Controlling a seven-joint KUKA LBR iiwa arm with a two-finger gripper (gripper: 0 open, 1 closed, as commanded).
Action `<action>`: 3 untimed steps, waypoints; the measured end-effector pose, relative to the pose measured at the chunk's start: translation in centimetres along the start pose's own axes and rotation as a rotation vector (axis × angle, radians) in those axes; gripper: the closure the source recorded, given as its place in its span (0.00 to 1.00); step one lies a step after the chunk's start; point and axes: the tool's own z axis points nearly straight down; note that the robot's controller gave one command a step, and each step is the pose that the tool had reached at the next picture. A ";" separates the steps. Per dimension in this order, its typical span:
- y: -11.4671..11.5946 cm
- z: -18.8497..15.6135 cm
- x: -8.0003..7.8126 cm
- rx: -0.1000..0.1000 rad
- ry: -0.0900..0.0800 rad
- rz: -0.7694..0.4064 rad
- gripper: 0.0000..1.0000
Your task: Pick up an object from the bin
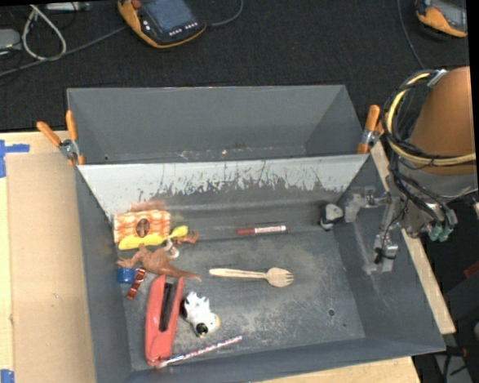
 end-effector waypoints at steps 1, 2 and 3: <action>0.1 -0.4 -0.2 0.001 -0.008 -0.004 0.00; 4.6 8.4 -1.2 0.002 -0.010 -0.021 0.00; 7.6 8.6 -2.2 0.003 -0.013 -0.038 0.00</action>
Offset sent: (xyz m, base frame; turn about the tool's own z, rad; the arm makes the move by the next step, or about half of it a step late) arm 0.0178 0.0851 -0.1598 -0.0377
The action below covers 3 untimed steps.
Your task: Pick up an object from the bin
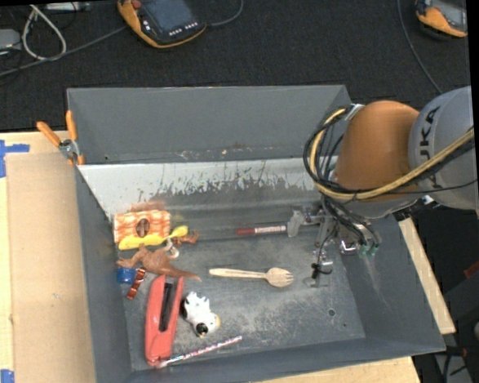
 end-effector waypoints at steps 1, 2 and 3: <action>3.9 2.7 1.5 -0.004 0.011 0.103 0.00; 5.1 7.7 0.4 -0.002 -0.006 0.166 0.00; 4.4 7.4 2.1 -0.003 0.008 0.180 1.00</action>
Offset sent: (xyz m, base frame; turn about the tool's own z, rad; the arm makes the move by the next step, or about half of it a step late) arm -0.0052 0.0512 -0.0742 0.1664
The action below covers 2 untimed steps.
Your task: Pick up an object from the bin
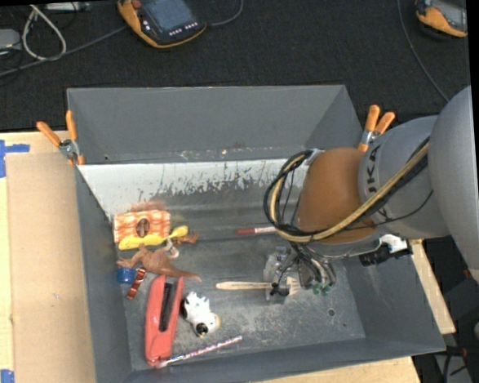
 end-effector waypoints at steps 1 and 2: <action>0.0 0.0 0.0 0.000 0.000 0.000 1.00; 0.0 -1.2 0.2 0.000 0.007 -0.001 1.00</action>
Offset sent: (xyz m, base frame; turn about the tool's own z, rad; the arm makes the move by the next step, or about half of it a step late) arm -0.0001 -0.0001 0.0497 -0.0003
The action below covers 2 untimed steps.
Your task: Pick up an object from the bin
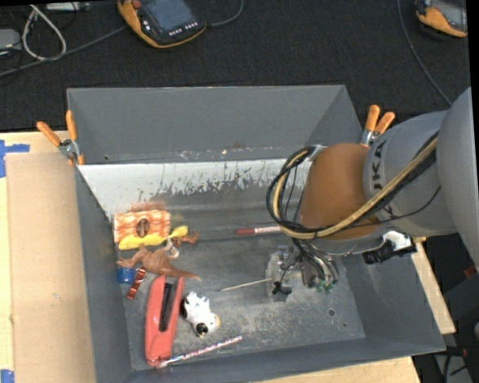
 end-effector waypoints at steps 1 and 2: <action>0.0 -3.4 -0.1 -0.001 -0.006 -0.001 1.00; 0.0 -3.7 -0.1 -0.001 -0.005 -0.003 1.00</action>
Offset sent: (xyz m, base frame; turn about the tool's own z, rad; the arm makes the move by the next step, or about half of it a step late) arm 0.0011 -0.0001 0.0371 -0.0005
